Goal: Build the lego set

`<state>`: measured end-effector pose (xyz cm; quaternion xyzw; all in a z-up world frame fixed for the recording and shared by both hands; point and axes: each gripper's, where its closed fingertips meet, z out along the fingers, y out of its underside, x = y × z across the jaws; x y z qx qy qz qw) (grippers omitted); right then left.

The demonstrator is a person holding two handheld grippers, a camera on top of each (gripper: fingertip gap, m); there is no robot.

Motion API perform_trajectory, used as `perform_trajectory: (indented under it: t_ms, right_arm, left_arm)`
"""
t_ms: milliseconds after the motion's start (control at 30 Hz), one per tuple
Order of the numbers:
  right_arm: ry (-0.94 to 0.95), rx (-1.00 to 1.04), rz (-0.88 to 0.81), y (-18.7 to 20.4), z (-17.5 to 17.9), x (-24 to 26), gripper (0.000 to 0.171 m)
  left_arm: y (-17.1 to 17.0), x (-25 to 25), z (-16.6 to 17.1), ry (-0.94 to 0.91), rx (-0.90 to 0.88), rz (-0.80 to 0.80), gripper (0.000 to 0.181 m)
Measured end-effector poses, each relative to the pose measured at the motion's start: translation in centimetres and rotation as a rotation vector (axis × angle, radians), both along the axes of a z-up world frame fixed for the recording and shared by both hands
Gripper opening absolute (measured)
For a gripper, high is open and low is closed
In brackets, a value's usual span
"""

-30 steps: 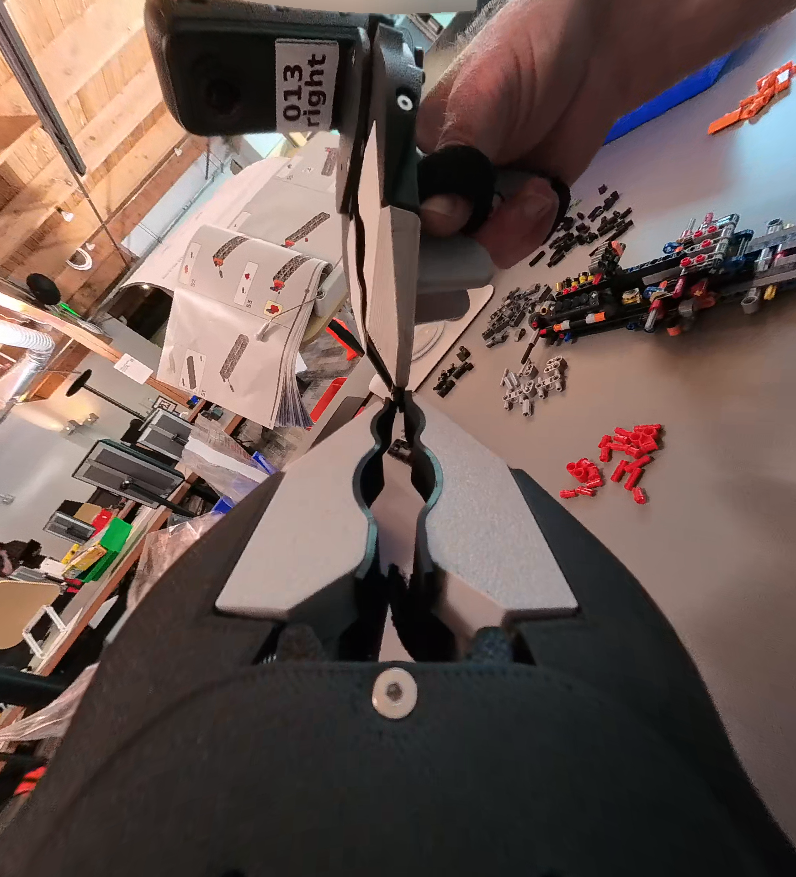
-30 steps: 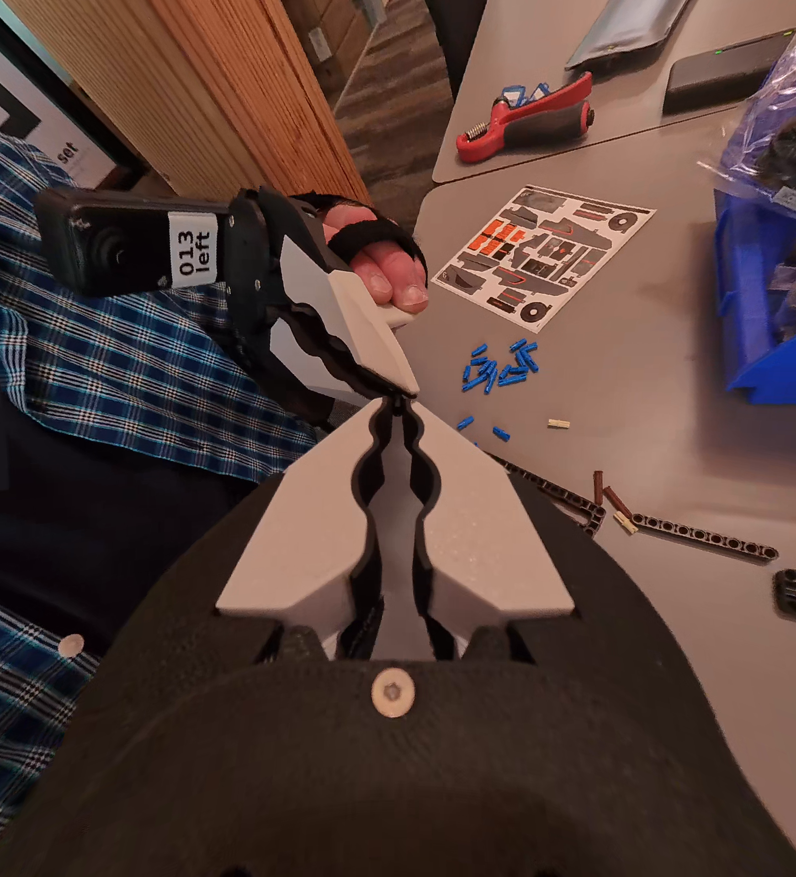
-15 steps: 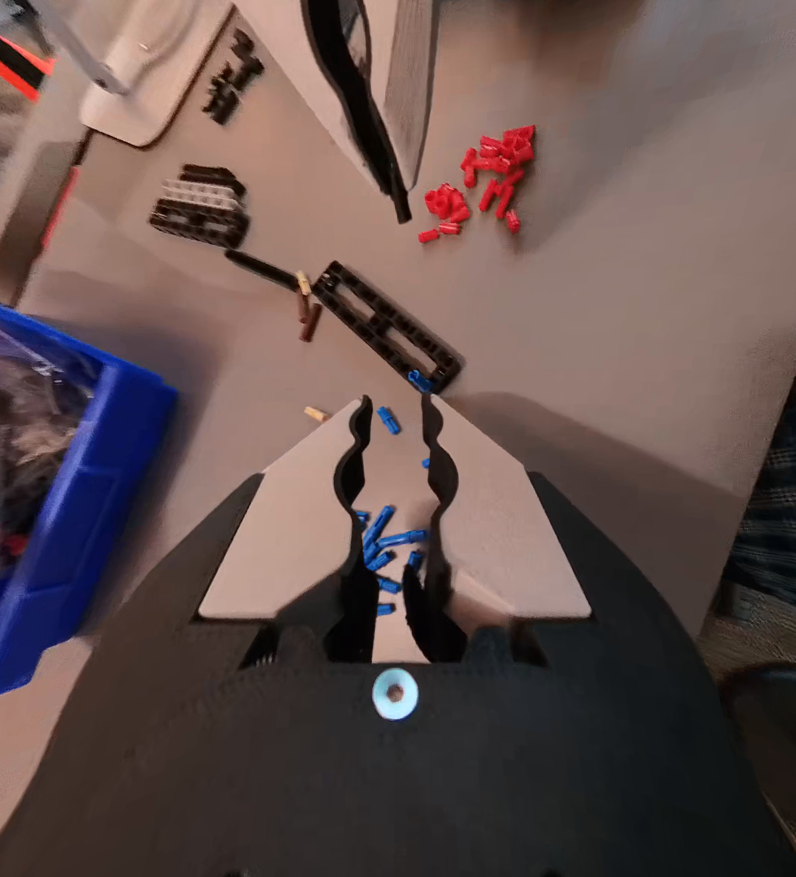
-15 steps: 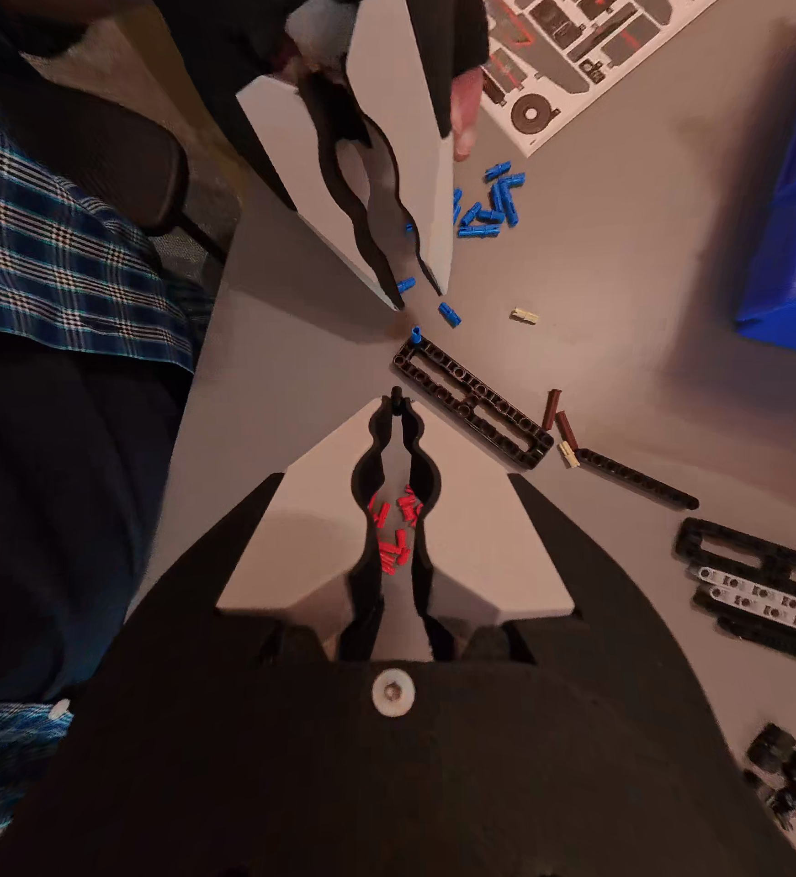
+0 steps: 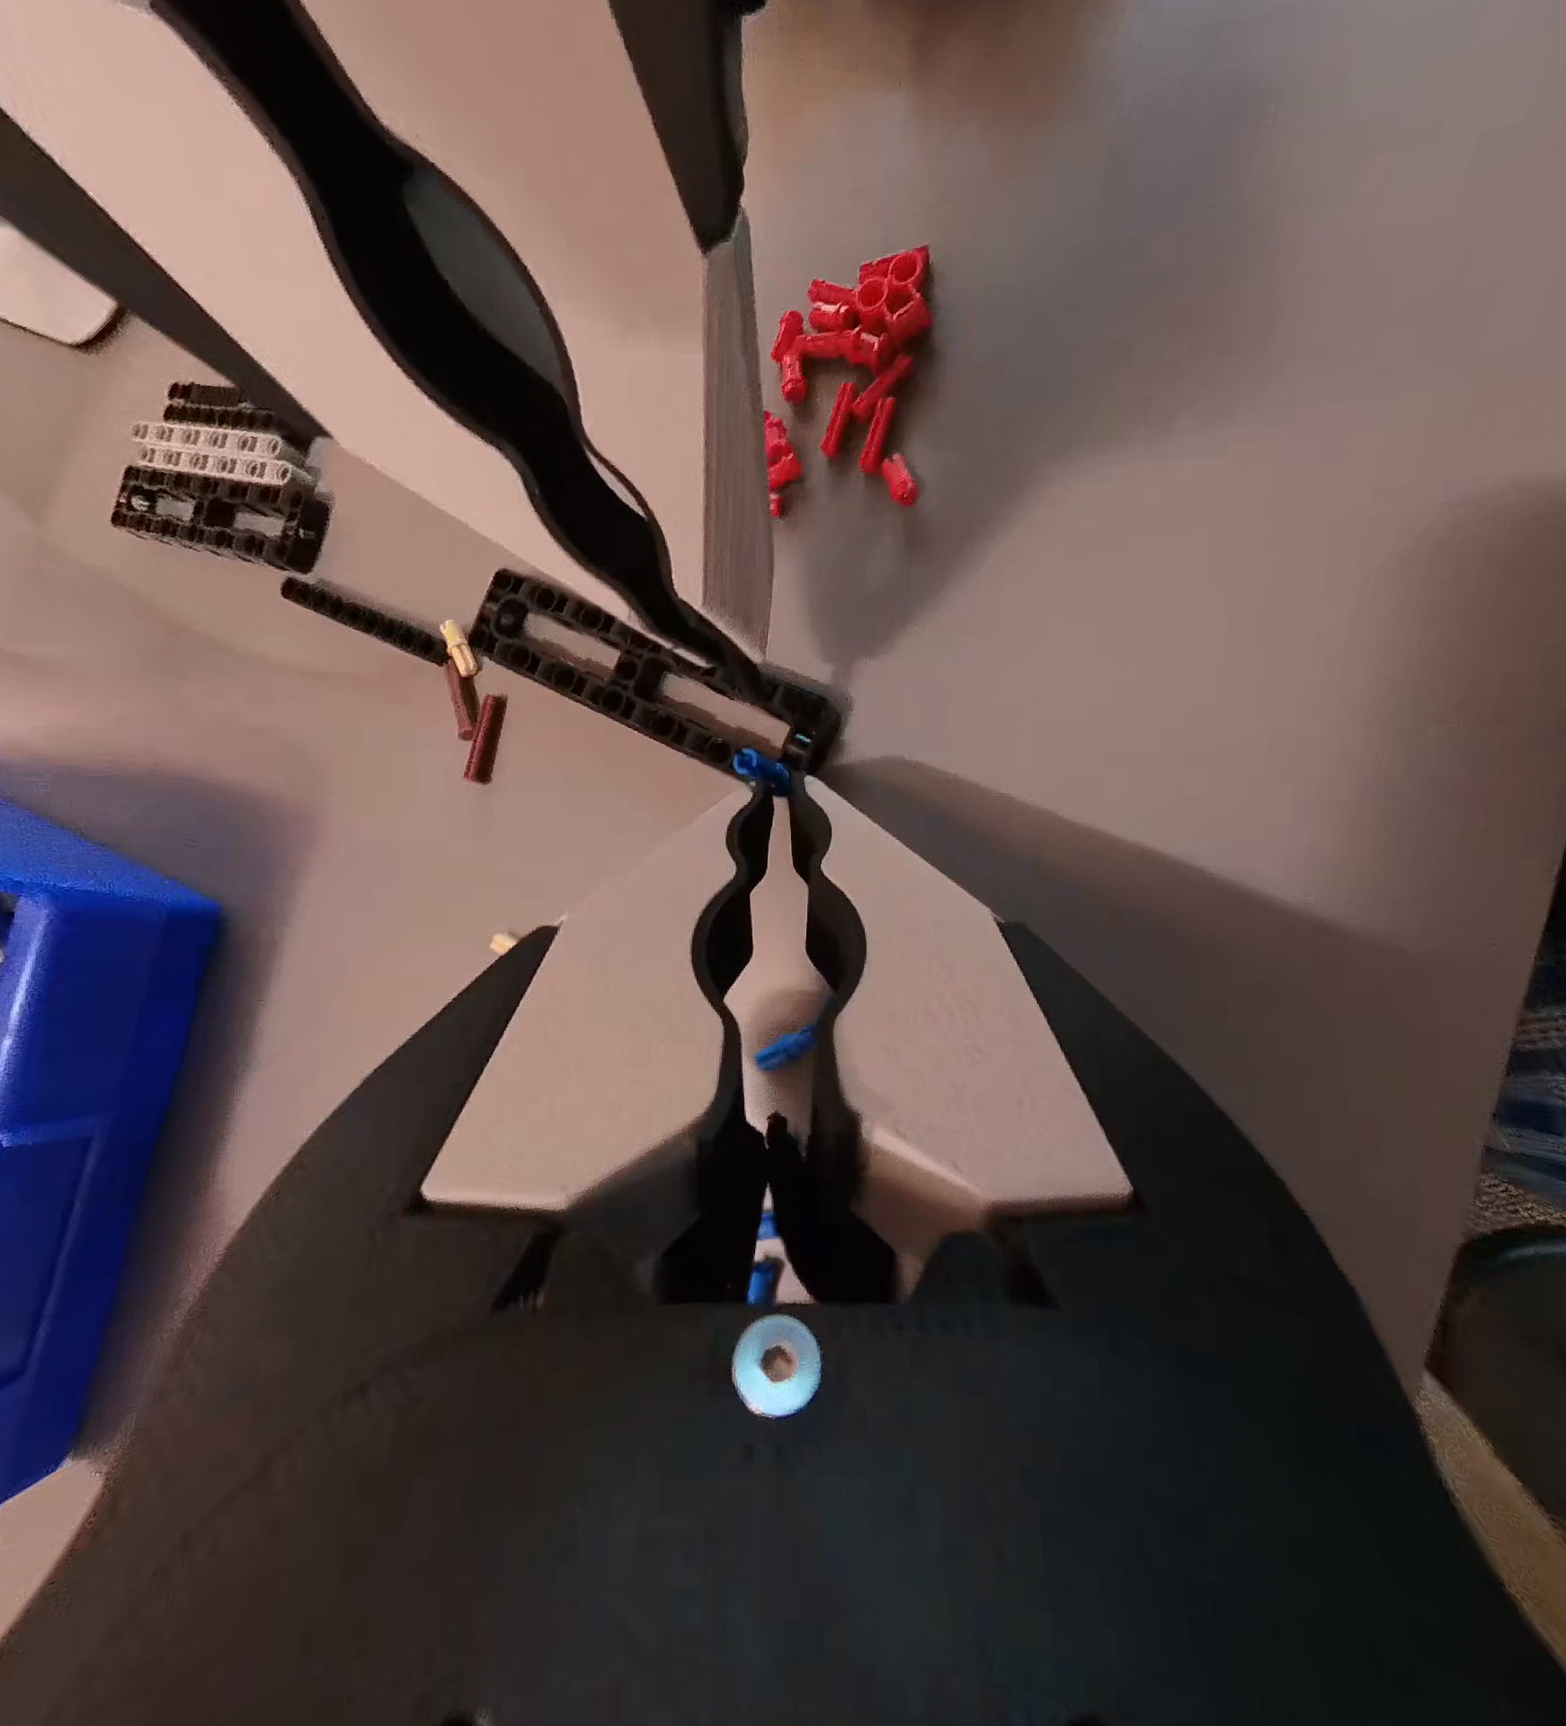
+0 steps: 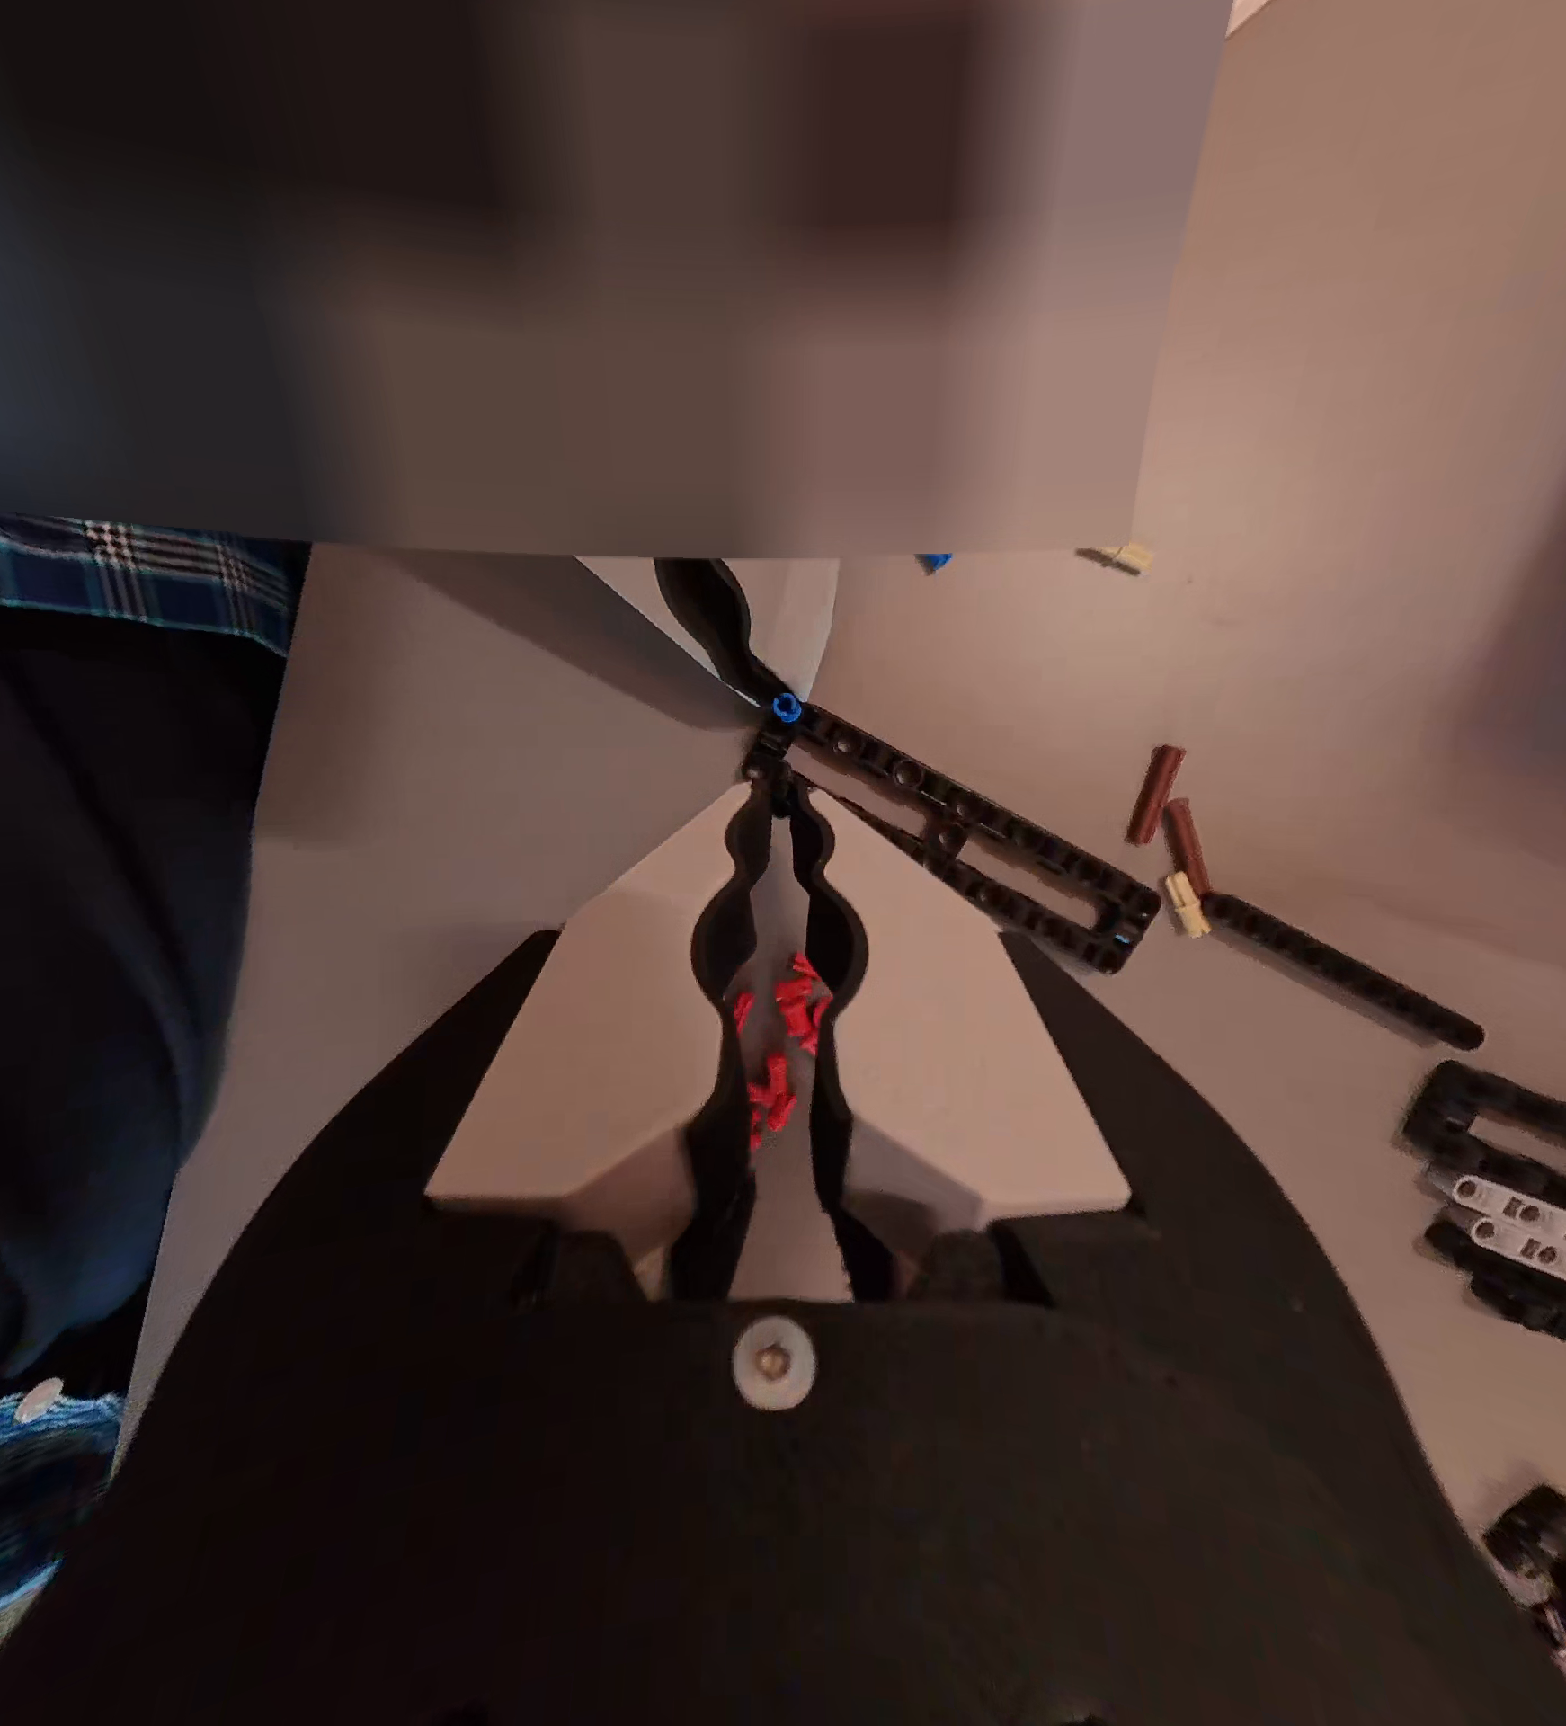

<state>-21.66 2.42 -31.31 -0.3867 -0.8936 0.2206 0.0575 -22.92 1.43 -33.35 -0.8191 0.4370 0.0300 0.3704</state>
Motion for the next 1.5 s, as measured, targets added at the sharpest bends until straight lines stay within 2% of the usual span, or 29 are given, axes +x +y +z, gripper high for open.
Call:
perform_trajectory:
  t_ms: [33, 200, 433, 533, 667, 967, 1500]
  right_arm:
    - [-0.007, 0.005, 0.001, 0.1, -0.1, 0.3, 0.002]
    - [-0.035, 0.032, -0.002, 0.6, -0.3, 1.8, 0.001]
    - [-0.066, 0.088, -0.025, 1.4, -1.1, 3.5, 0.001]
    - [-0.063, 0.090, -0.040, 1.4, -1.1, 3.5, 0.001]
    - [-0.053, 0.081, -0.034, 0.9, -1.1, 3.0, 0.001]
    - [-0.066, 0.129, -0.041, 1.3, -1.3, 2.3, 0.001]
    - [-0.125, 0.197, 0.021, 1.4, -1.5, 2.7, 0.001]
  left_arm:
    - [0.1, 0.3, 0.1, -0.017, 0.003, 0.004, 0.002]
    - [0.8, 1.8, 0.1, -0.019, 0.030, 0.054, 0.000]
    - [0.9, 3.9, 0.3, -0.062, 0.054, 0.037, 0.001]
    - [1.0, 3.3, 0.4, -0.038, 0.078, 0.050, 0.001]
    - [0.9, 2.6, 1.3, -0.110, 0.078, 0.068, 0.004]
    - [0.9, 2.0, 0.6, -0.136, 0.037, 0.090, 0.012]
    - [1.5, 3.0, 0.0, -0.116, 0.043, 0.071, 0.007]
